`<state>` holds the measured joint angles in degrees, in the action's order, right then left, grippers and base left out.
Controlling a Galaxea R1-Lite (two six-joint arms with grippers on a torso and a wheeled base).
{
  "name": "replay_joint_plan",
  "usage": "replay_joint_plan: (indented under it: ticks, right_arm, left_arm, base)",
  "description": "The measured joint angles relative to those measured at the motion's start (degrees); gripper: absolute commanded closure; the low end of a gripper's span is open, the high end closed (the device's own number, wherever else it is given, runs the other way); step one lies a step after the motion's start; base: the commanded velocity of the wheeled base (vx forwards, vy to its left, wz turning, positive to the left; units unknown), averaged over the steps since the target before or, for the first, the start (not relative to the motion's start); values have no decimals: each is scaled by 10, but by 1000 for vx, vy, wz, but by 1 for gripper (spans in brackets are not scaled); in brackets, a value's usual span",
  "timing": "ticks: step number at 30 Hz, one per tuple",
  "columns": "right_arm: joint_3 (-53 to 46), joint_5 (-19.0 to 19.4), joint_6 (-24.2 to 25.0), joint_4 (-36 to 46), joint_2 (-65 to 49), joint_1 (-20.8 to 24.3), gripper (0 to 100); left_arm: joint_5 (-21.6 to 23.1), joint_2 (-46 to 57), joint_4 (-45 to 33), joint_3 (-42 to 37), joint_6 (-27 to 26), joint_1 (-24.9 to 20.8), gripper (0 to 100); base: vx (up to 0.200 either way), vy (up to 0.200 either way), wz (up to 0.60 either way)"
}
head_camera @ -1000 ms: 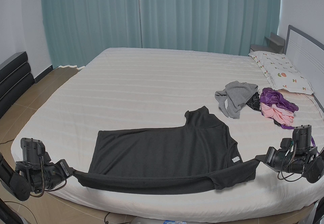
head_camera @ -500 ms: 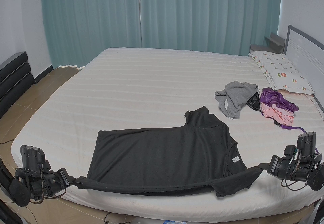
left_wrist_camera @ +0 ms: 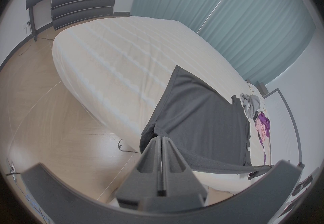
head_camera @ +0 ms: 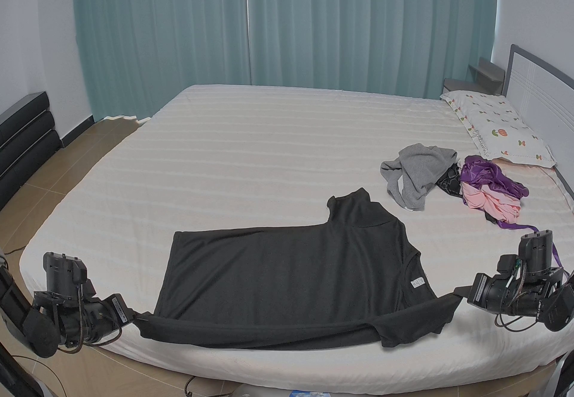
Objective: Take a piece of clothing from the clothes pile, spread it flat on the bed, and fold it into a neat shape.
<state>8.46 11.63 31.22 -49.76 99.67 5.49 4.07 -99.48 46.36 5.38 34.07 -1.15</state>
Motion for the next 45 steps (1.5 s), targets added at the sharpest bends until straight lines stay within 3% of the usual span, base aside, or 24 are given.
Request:
replay_joint_plan:
  ticks: [21,26,45]
  right_arm:
    - [195,-16,-2,134,113,3,100]
    - [222,-19,-2,137,142,2,100]
    - [244,-19,-2,133,182,2,100]
  left_arm:
    - [-13,-137,-2,150,1,-2,100]
    - [-35,-146,0,161,0,-2,100]
    - [-39,-102,-44,168,-2,-28,100]
  base:
    - [0,0,0]
    - [0,0,0]
    - [0,0,0]
